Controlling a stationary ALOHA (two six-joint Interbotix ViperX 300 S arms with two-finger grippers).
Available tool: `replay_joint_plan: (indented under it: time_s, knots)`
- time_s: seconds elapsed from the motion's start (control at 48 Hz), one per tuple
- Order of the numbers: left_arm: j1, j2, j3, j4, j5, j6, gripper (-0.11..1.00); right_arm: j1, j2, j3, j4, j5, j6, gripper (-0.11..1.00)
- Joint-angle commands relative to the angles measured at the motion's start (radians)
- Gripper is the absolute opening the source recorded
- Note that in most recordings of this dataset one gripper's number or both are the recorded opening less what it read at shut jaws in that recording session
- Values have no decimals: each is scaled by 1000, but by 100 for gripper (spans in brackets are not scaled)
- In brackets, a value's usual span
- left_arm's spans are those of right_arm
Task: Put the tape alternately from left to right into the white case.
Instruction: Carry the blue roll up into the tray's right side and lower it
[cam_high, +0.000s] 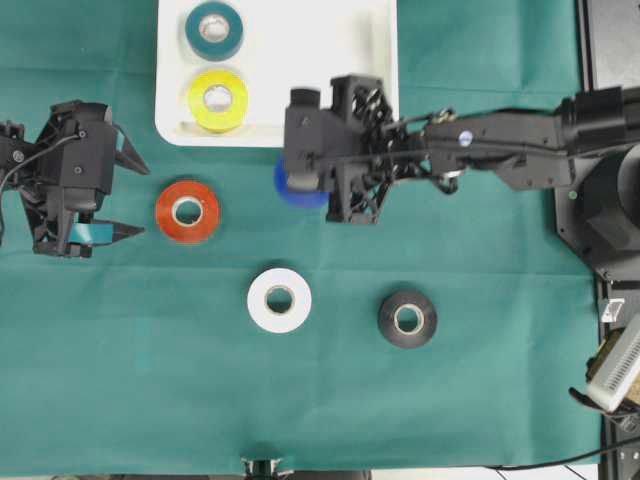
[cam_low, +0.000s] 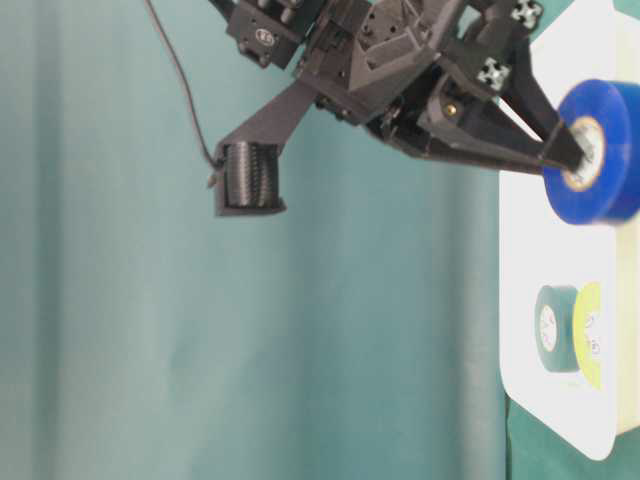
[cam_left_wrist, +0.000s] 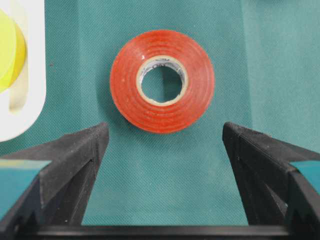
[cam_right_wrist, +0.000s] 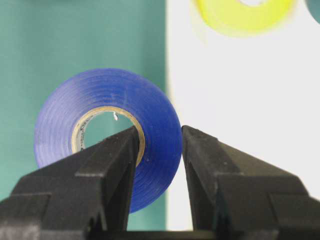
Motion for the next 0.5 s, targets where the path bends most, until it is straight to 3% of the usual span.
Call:
replay_joint_plan:
  time_s: [0.0, 0.479]
  knots:
    - [-3, -6, -8, 0, -8, 0, 100, -32, -44, 8, -9, -15, 0, 1]
    - [-3, -6, -9, -2, -8, 0, 100, -215, -66, 71, -55, -43, -2, 1]
